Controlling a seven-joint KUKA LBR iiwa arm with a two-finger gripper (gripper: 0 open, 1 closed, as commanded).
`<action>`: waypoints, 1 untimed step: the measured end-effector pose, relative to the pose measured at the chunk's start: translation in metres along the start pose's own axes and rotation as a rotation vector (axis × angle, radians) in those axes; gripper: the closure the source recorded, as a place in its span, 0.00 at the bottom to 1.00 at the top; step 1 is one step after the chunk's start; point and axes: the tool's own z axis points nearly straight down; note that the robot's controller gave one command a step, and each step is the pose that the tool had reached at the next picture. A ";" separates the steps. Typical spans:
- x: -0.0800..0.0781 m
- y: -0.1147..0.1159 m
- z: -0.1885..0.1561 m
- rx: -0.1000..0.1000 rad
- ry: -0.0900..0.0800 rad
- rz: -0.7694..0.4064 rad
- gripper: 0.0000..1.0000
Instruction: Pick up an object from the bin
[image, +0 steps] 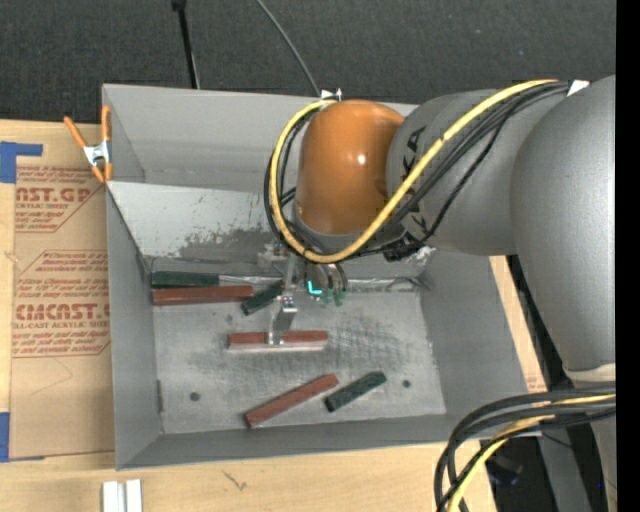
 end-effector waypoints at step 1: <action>-0.002 -0.001 -0.004 -0.001 -0.007 0.001 0.00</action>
Offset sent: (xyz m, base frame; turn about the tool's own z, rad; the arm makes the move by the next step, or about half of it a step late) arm -0.0072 -0.0576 -0.0884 0.0128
